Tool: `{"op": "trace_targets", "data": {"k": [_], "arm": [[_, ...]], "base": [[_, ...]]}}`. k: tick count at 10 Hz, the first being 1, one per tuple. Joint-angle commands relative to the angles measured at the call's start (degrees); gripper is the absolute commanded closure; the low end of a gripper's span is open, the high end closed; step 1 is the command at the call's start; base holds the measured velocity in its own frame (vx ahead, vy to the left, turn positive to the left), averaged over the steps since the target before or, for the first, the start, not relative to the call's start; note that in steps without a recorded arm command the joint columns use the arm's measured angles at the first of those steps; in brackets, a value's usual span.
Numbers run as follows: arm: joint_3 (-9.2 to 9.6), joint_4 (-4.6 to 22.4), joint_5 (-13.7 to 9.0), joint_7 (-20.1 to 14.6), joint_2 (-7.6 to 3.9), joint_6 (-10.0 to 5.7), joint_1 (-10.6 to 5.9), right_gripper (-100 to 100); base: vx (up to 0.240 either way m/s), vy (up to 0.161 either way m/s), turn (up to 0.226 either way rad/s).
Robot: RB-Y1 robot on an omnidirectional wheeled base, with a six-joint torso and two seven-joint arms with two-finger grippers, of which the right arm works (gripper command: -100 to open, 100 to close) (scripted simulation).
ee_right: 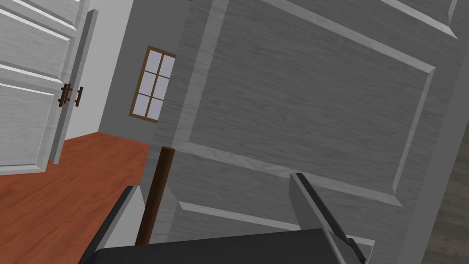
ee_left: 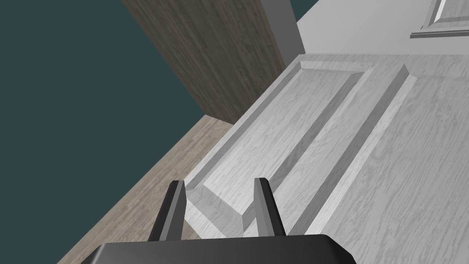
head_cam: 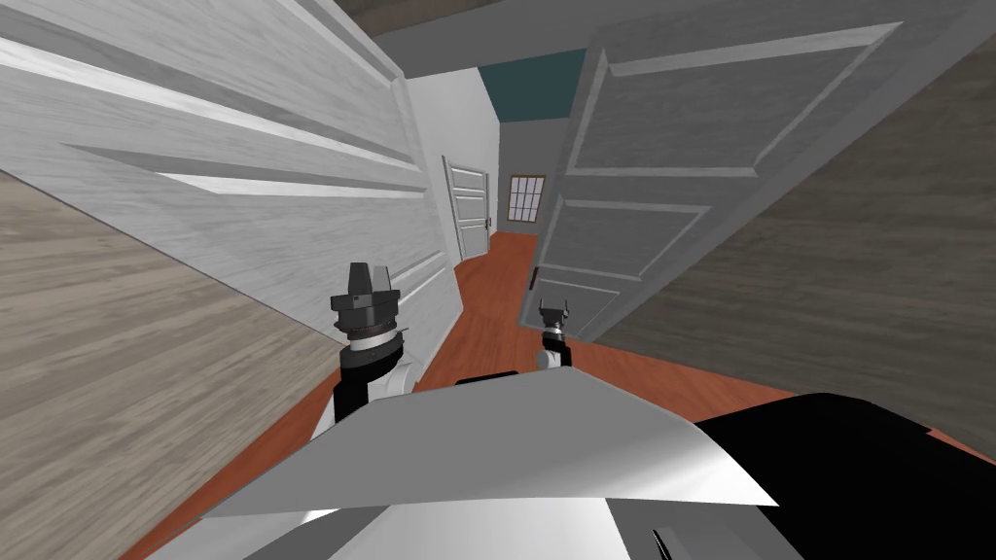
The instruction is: Pull the door open
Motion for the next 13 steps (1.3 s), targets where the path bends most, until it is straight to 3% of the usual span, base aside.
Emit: {"op": "trace_targets", "data": {"k": [1, 6, 7, 13], "arm": [[0.30, 2.86, -1.57, -1.87, -0.42, -0.68, -0.99, -100], [1.75, 10.66, -6.83, -7.20, -1.19, -2.30, -2.92, -100], [1.75, 10.66, -6.83, -7.20, -1.19, -2.30, -2.92, -100], [3.07, 17.66, -11.58, -12.02, -1.87, -3.76, -4.66, -100]], "base": [[0.093, -0.025, 0.077], [0.110, -0.042, 0.106], [0.065, -0.026, 0.020], [0.075, -0.032, 0.074]]}}
